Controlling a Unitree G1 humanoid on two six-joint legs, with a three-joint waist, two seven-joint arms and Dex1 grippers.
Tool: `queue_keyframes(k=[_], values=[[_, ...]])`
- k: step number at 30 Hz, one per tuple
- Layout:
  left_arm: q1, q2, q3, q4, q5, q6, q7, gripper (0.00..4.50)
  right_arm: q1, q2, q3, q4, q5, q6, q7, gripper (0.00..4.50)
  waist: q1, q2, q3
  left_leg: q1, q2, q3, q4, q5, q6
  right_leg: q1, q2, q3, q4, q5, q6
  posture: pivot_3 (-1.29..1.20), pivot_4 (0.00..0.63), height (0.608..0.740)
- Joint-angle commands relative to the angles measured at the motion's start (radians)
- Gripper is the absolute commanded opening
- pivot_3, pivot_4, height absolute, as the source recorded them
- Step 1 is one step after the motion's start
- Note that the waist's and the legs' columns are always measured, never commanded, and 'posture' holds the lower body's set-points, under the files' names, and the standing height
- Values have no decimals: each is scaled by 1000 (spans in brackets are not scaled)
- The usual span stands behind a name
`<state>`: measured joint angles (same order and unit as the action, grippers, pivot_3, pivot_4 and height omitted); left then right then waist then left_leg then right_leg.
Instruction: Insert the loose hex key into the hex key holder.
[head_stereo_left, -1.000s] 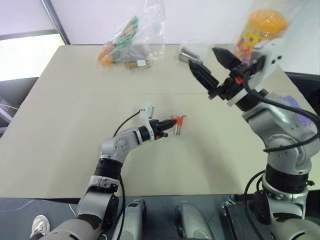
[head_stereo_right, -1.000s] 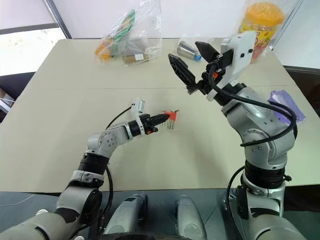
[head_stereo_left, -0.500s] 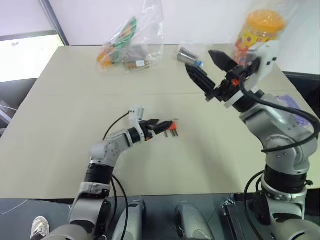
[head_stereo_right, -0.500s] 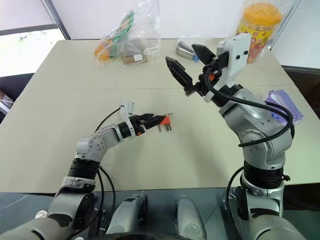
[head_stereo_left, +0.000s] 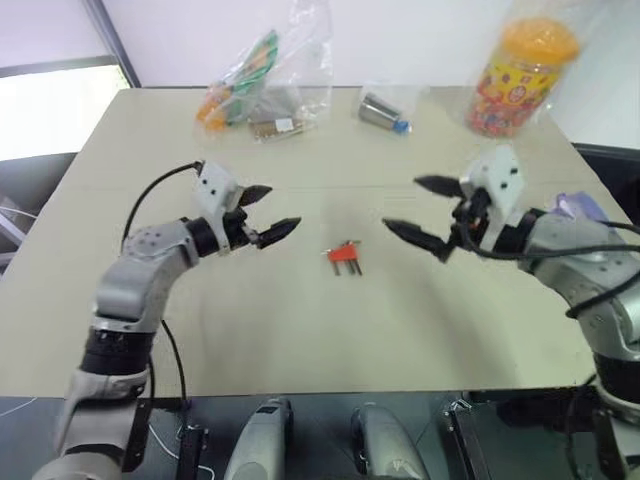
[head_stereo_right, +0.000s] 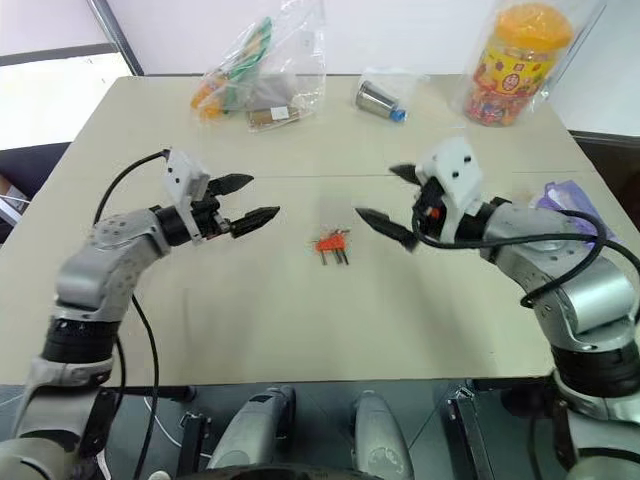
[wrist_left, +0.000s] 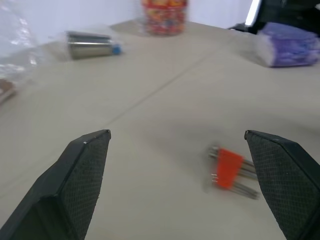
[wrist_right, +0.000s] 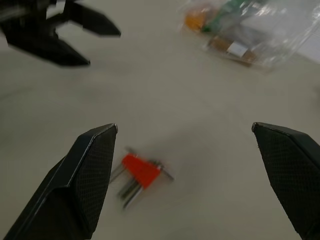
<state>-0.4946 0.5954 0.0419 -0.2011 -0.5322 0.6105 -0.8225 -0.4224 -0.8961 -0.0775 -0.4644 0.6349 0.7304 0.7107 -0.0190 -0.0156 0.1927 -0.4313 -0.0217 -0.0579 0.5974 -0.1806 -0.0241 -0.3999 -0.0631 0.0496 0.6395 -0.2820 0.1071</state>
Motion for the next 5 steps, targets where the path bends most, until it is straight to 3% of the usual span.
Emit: queue_keyframes(k=[1, 5], values=[[43, 118, 94, -155, -154, 146, -77, 4486, 38, -95, -41, -53, 15, -24, 143, 4500, -1, 0, 0, 0, 1, 0, 0, 0, 0, 0, 1, 0, 0, 0, 0, 0, 150, 740], [92, 211, 164, -235, -278, 260, -91, 4486, 74, -156, -40, -42, -25, -67, 219, 4500, 3, 0, 0, 1, 2, -1, 0, 0, 0, 0, 1, -1, 1, 0, -1, 0, 150, 740]])
